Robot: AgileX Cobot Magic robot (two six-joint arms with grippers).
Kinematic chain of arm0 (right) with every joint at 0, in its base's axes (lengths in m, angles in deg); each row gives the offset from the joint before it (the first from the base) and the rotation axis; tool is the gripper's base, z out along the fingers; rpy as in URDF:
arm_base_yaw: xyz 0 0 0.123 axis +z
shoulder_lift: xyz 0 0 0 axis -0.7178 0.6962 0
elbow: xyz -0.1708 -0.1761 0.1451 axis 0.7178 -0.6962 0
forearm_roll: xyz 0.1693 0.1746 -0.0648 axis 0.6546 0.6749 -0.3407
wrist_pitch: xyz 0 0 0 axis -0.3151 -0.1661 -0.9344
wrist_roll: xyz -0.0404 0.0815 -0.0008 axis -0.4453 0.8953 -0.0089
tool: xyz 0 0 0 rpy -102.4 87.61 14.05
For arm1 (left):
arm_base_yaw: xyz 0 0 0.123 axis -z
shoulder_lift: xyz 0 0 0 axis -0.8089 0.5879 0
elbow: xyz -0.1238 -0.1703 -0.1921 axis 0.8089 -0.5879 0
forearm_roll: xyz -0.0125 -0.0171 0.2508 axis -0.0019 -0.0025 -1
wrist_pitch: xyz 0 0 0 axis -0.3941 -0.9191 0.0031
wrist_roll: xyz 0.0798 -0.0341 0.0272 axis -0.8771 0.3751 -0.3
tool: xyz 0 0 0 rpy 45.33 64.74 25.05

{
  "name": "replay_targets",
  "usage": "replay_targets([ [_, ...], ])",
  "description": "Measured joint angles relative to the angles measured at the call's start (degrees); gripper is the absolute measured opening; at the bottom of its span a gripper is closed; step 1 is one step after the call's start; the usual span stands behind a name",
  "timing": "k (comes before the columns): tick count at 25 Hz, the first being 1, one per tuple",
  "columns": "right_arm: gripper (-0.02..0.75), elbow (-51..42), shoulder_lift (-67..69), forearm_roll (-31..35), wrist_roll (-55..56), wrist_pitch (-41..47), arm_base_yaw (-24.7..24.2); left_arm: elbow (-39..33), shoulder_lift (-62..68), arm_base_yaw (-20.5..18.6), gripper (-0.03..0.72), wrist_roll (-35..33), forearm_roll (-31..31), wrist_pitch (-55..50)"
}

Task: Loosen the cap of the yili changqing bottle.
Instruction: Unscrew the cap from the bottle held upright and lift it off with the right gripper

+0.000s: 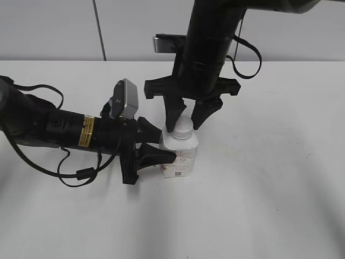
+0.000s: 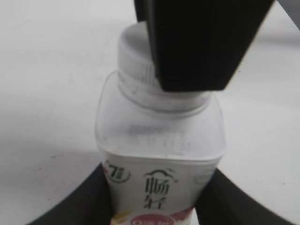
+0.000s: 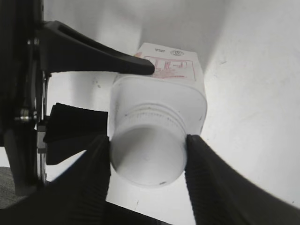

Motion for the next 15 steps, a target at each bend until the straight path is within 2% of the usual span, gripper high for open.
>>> replay_targets([
  [5, 0.386, 0.0, 0.0, -0.1, -0.3, 0.0, 0.0, 0.0, 0.0, 0.0, 0.319, 0.0, 0.0, 0.0],
  [8, 0.386, 0.0, 0.0, -0.1, -4.9, 0.1, 0.0, 0.0, 0.0, 0.0, 0.316, 0.0, 0.0, 0.0],
  [15, 0.386, 0.2, 0.0, -0.2, -38.7, 0.3, 0.0, 0.0, 0.0, 0.0, 0.316, -0.1, -0.2, 0.0],
])
